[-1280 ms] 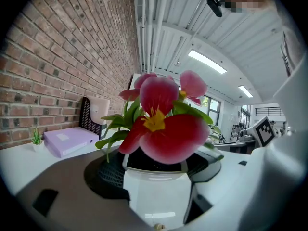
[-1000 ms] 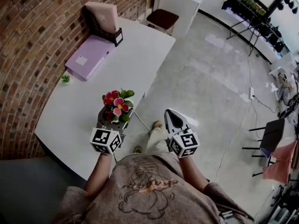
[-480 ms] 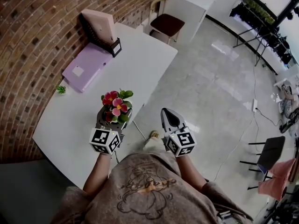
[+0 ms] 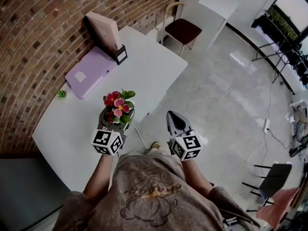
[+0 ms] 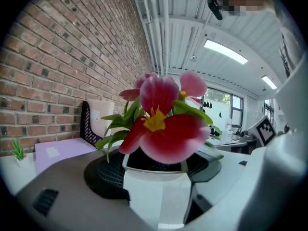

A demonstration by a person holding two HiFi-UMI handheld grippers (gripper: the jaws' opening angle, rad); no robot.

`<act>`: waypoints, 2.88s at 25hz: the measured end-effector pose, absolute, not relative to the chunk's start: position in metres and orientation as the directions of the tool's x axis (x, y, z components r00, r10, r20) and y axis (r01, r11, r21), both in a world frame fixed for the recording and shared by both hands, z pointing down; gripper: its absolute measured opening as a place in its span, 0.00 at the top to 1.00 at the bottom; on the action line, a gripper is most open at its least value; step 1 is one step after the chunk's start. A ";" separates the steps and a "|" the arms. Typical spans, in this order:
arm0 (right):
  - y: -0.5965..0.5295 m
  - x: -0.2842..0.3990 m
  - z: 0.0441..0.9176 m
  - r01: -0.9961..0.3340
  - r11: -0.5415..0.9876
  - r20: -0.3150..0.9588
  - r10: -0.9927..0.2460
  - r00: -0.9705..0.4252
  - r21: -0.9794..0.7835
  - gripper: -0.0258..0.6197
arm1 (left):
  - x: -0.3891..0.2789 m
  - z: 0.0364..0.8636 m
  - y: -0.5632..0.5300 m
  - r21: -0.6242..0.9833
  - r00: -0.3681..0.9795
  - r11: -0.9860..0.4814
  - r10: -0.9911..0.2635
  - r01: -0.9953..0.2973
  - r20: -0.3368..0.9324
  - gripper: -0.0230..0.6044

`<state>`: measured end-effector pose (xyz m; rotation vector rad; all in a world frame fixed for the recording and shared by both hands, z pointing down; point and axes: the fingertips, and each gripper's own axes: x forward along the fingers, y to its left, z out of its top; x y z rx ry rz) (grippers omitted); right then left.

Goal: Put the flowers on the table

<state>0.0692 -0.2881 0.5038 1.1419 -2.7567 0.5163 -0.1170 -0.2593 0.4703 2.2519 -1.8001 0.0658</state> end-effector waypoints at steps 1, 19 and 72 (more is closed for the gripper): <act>-0.295 0.070 0.503 -0.697 0.666 0.229 -0.659 -0.717 -0.265 0.96 | -0.116 0.470 -0.265 0.167 0.222 -0.191 -0.956 -0.967 0.194 0.38; -0.345 0.058 0.513 -0.720 0.643 0.265 -0.670 -0.694 -0.261 0.96 | -0.121 0.506 -0.325 0.159 0.263 -0.226 -0.924 -0.961 0.278 0.38; -0.345 0.114 0.540 -0.829 0.513 0.372 -0.742 -0.558 -0.221 0.95 | -0.115 0.687 -0.421 0.100 0.259 -0.247 -0.783 -0.964 0.566 0.38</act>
